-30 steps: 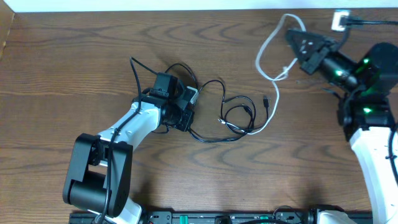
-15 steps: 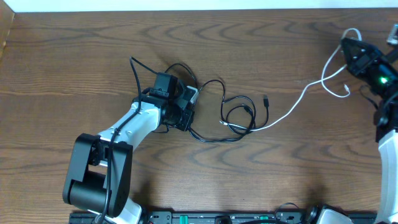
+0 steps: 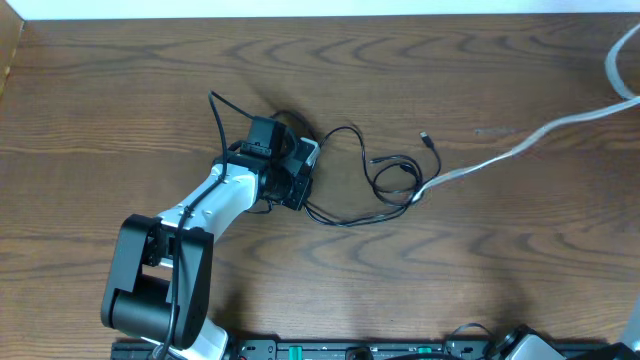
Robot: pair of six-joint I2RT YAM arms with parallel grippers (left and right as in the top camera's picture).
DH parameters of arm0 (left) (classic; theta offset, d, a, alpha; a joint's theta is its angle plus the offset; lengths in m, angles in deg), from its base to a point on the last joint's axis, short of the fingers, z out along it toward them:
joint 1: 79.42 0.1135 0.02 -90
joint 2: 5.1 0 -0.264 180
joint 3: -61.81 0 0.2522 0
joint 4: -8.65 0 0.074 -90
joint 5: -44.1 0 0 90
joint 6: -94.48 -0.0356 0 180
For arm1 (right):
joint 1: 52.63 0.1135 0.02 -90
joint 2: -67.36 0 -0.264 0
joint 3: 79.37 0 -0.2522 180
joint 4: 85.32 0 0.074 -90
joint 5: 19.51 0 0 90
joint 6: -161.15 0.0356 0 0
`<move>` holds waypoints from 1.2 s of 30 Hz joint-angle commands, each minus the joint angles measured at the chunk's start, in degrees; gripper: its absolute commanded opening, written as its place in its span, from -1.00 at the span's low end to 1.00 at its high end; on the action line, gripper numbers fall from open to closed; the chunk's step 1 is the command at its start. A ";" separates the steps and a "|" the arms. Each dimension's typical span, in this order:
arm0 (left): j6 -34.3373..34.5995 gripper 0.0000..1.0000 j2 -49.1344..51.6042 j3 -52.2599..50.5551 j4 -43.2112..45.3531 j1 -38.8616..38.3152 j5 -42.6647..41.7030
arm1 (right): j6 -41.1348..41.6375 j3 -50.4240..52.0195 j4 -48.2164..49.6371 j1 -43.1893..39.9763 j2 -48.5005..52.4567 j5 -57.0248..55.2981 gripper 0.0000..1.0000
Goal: Untangle cables
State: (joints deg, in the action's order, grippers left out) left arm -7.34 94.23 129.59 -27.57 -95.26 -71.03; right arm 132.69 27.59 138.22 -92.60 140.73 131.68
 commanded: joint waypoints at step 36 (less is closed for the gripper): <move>0.37 -0.84 -0.09 -0.02 0.52 0.15 0.50 | 12.94 -4.31 1.95 -1.62 2.80 12.41 -0.98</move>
State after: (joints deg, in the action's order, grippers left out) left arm -7.34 94.23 129.59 -27.16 -95.26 -71.05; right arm 152.03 24.05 143.18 -97.01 144.11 134.28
